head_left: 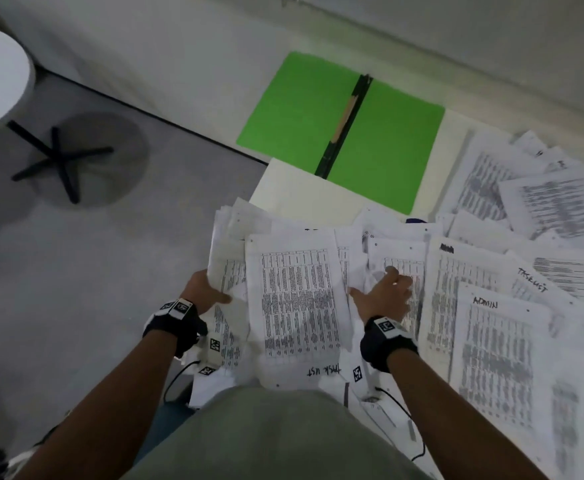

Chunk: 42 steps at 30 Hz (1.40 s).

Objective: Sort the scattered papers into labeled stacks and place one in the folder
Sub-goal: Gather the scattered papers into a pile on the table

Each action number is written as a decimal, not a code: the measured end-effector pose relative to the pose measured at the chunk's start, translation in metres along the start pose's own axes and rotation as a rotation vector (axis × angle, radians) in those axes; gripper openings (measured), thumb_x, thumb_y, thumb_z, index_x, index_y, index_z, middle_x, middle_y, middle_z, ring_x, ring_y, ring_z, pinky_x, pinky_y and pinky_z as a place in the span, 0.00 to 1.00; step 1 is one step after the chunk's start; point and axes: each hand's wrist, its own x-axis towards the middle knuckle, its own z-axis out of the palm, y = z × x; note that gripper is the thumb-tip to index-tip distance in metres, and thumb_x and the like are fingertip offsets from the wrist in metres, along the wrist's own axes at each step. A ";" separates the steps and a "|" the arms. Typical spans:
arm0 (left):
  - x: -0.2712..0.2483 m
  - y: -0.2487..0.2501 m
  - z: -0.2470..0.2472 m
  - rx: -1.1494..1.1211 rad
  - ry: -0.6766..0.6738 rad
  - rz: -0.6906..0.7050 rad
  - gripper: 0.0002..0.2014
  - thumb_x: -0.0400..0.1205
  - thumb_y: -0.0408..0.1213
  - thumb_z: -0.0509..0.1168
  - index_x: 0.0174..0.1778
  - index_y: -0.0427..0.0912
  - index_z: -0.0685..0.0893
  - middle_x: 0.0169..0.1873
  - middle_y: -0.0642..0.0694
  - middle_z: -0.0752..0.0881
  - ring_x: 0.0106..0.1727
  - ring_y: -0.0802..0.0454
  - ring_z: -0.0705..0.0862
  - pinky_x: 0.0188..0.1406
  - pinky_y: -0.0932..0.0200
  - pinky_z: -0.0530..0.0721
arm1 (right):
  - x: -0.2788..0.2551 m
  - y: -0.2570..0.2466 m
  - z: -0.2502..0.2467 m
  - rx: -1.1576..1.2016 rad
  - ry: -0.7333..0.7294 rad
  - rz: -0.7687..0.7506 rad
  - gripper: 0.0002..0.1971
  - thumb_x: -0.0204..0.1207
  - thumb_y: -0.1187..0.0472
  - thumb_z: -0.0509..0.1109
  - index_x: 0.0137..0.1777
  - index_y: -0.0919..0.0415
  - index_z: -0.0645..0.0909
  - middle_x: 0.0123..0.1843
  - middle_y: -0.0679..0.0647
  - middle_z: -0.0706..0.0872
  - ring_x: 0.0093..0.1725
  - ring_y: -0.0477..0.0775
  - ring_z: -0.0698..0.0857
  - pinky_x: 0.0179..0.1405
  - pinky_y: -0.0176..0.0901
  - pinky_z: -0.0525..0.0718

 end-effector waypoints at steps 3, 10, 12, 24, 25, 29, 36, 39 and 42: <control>-0.002 0.001 0.000 -0.024 0.002 0.000 0.25 0.64 0.19 0.78 0.58 0.28 0.83 0.55 0.32 0.87 0.54 0.40 0.86 0.62 0.45 0.81 | -0.010 0.003 0.002 -0.089 0.173 -0.115 0.36 0.64 0.50 0.80 0.68 0.62 0.70 0.70 0.64 0.70 0.67 0.68 0.71 0.65 0.63 0.70; 0.001 -0.003 0.002 -0.032 -0.001 0.011 0.25 0.64 0.20 0.79 0.57 0.28 0.83 0.54 0.31 0.87 0.51 0.44 0.84 0.64 0.42 0.81 | -0.024 0.003 0.025 0.323 -0.323 0.079 0.48 0.65 0.47 0.82 0.78 0.66 0.59 0.75 0.64 0.69 0.70 0.67 0.77 0.61 0.51 0.78; 0.000 -0.003 0.002 -0.028 0.000 0.014 0.25 0.64 0.20 0.79 0.58 0.28 0.83 0.54 0.31 0.87 0.51 0.44 0.85 0.62 0.44 0.81 | -0.026 -0.004 0.031 0.359 -0.395 0.083 0.46 0.65 0.49 0.82 0.77 0.65 0.63 0.74 0.63 0.75 0.71 0.66 0.78 0.66 0.51 0.79; -0.004 -0.003 0.004 -0.035 0.003 0.007 0.24 0.65 0.20 0.77 0.59 0.26 0.83 0.56 0.30 0.87 0.55 0.39 0.86 0.64 0.41 0.81 | -0.038 0.017 0.036 0.450 -0.273 0.498 0.23 0.77 0.46 0.70 0.60 0.66 0.82 0.61 0.59 0.84 0.58 0.61 0.83 0.57 0.45 0.78; -0.003 -0.003 0.003 -0.029 -0.003 0.006 0.24 0.65 0.20 0.78 0.58 0.26 0.83 0.56 0.30 0.87 0.56 0.38 0.86 0.64 0.41 0.81 | -0.037 0.016 0.036 0.609 -0.255 0.491 0.21 0.76 0.50 0.73 0.60 0.66 0.83 0.58 0.60 0.87 0.55 0.62 0.85 0.58 0.49 0.82; 0.000 -0.003 0.004 -0.087 -0.011 -0.003 0.21 0.70 0.24 0.76 0.59 0.28 0.84 0.56 0.31 0.87 0.56 0.39 0.86 0.62 0.46 0.80 | -0.037 0.007 0.020 0.683 -0.083 0.270 0.16 0.77 0.60 0.73 0.61 0.69 0.82 0.56 0.64 0.89 0.52 0.61 0.86 0.52 0.48 0.83; 0.003 0.004 0.005 -0.187 0.001 -0.018 0.19 0.79 0.40 0.71 0.61 0.31 0.83 0.50 0.38 0.85 0.53 0.42 0.84 0.52 0.54 0.77 | 0.005 0.013 -0.018 0.358 -0.339 -0.315 0.19 0.79 0.59 0.72 0.67 0.67 0.80 0.60 0.63 0.87 0.56 0.58 0.86 0.50 0.41 0.81; 0.002 0.003 0.007 -0.178 -0.004 -0.009 0.20 0.78 0.43 0.72 0.59 0.32 0.85 0.50 0.38 0.86 0.52 0.42 0.84 0.52 0.54 0.78 | 0.009 0.003 -0.015 0.359 -0.444 -0.340 0.20 0.78 0.55 0.72 0.65 0.66 0.80 0.60 0.60 0.88 0.58 0.59 0.86 0.60 0.46 0.80; 0.001 -0.001 0.010 -0.204 0.001 -0.016 0.22 0.76 0.46 0.74 0.58 0.33 0.86 0.51 0.36 0.88 0.53 0.41 0.86 0.54 0.51 0.81 | 0.001 -0.016 0.001 0.573 -0.431 -0.201 0.15 0.77 0.56 0.73 0.60 0.62 0.81 0.54 0.52 0.87 0.55 0.54 0.85 0.59 0.44 0.80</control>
